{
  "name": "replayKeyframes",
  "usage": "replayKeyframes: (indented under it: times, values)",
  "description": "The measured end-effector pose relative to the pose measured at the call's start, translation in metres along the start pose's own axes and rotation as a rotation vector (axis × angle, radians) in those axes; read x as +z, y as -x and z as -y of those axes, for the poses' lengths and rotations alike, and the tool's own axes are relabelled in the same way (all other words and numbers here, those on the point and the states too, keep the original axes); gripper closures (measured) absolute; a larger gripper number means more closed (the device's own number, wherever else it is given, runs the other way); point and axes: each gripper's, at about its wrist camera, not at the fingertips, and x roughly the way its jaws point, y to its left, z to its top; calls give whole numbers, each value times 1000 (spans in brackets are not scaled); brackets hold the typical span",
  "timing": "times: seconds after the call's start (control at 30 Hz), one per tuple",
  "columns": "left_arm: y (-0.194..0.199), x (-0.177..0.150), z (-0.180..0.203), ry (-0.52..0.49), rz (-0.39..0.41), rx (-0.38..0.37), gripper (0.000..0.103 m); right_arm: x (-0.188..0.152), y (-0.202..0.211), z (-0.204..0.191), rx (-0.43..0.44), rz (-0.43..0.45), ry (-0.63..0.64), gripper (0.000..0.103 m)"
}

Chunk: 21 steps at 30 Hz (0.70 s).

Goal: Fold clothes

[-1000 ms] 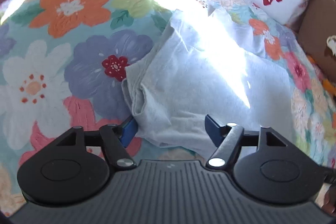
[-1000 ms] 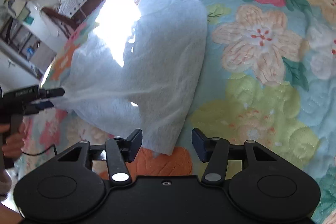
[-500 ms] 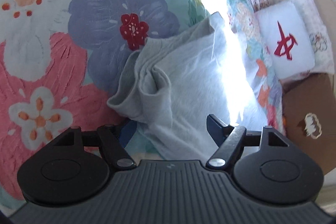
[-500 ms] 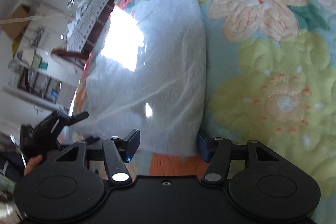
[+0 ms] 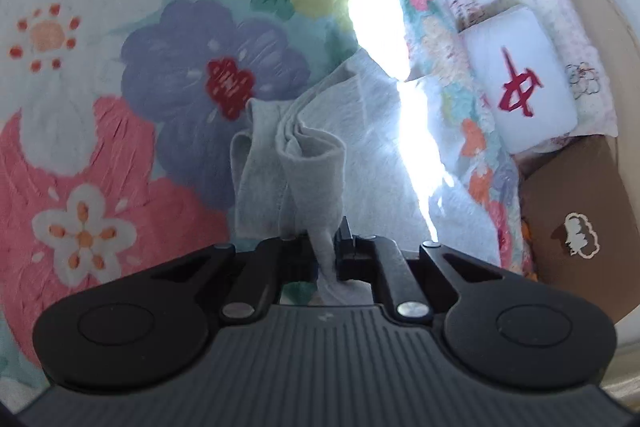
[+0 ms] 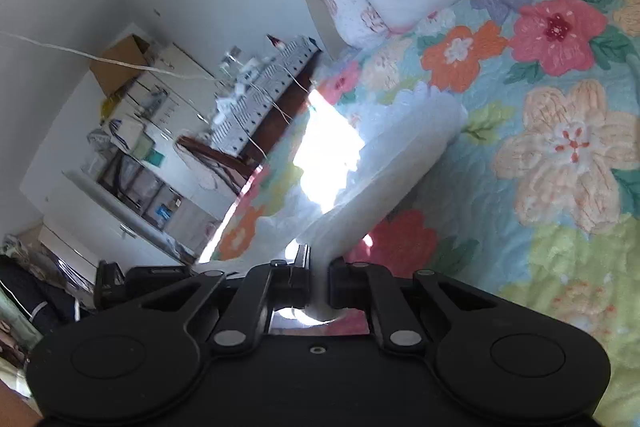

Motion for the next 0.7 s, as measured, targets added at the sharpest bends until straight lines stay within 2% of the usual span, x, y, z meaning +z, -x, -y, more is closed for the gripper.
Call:
replayKeyframes:
  times: [0.07, 0.1, 0.2, 0.3, 0.33, 0.37, 0.43, 0.5, 0.53, 0.57, 0.63, 0.7]
  values:
    - [-13, -9, -19, 58, -47, 18, 94, -15, -6, 15, -127, -108, 5, 93]
    - [-18, -14, -28, 81, -54, 24, 92, -20, -9, 22, -155, -138, -7, 93]
    - [-19, -16, -32, 95, -45, 8, 89, -27, -14, 39, -168, -176, -72, 92]
    - [-21, -15, -29, 73, -52, 8, 83, -23, -12, 39, -136, -188, -107, 86]
    - [-23, -15, -28, 64, -53, 5, 78, -23, -12, 39, -129, -192, -104, 79]
    - [-26, -15, -28, 64, -52, -1, 75, -24, -14, 40, -125, -203, -104, 65]
    - [-33, -16, -27, 70, -41, -20, 68, -30, -21, 43, -107, -230, -109, 57]
    - [-38, -12, -18, 17, -8, -27, 77, -34, -28, 45, -82, -219, -104, 57]
    - [-37, -11, -11, -41, -1, -11, 92, -34, -29, 46, -70, -207, -89, 69]
    - [-37, -11, -4, -97, 7, 6, 93, -34, -30, 47, -64, -198, -68, 91]
    - [-33, -13, 7, -156, 22, 34, 94, -31, -26, 47, -29, -180, -43, 91]
    - [-24, -13, 12, -162, 20, 38, 95, -29, -17, 45, 10, -161, -56, 91]
